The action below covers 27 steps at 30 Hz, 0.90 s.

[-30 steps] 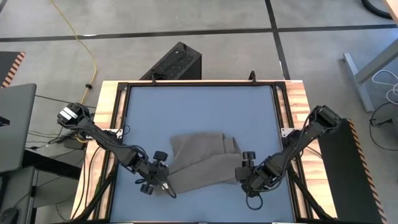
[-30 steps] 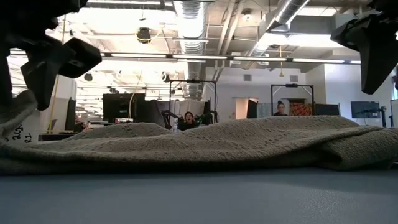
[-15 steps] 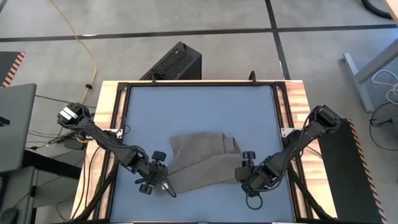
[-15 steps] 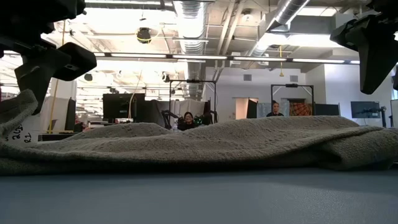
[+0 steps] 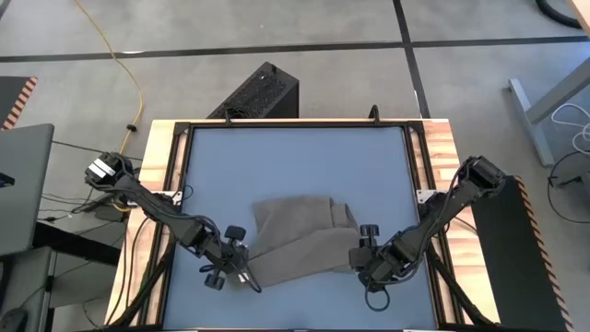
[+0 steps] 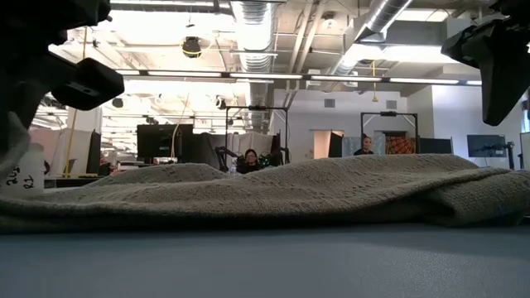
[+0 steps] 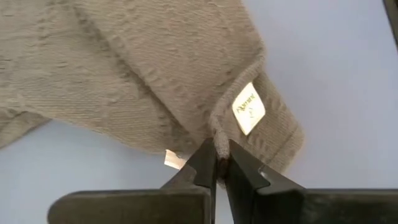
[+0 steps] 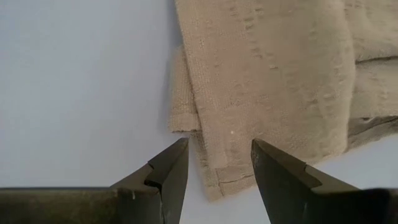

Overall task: Roll towel
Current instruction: Roll the gray towel

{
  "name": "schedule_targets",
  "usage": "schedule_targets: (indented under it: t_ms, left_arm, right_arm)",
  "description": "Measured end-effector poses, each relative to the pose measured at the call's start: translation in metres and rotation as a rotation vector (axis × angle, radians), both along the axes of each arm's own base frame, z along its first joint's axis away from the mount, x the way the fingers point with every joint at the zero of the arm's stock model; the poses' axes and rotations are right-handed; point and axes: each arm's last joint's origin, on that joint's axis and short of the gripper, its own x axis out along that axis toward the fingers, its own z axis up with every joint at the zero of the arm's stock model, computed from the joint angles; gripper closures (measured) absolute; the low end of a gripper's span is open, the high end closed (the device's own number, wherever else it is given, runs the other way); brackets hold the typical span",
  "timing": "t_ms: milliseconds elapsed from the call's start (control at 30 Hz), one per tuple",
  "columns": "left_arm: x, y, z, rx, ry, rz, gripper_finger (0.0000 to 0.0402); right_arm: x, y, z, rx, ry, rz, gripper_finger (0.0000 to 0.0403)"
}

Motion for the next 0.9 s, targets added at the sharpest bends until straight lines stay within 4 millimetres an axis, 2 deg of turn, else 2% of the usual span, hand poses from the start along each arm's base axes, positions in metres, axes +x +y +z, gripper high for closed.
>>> schedule_targets:
  t_ms: [267,567,800,900]
  left_arm:
    - [-0.002,-0.004,0.0,-0.005,-0.002,-0.008,0.0399]
    - [-0.002,-0.003,0.0,-0.006,-0.002,-0.003,0.0401]
    - [-0.001,-0.004,0.001,-0.016,-0.014,-0.003,0.0401]
    - [-0.001,-0.004,0.001,-0.02,-0.011,-0.005,0.0401]
  right_arm:
    - [-0.006,-0.004,-0.021,0.006,0.031,0.018,0.0203]
    - [-0.003,-0.002,-0.029,-0.002,0.011,0.031,0.0203]
    - [0.006,0.004,-0.068,-0.101,0.108,0.043,0.0204]
    - [0.008,0.005,-0.074,-0.113,0.109,0.011,0.0215]
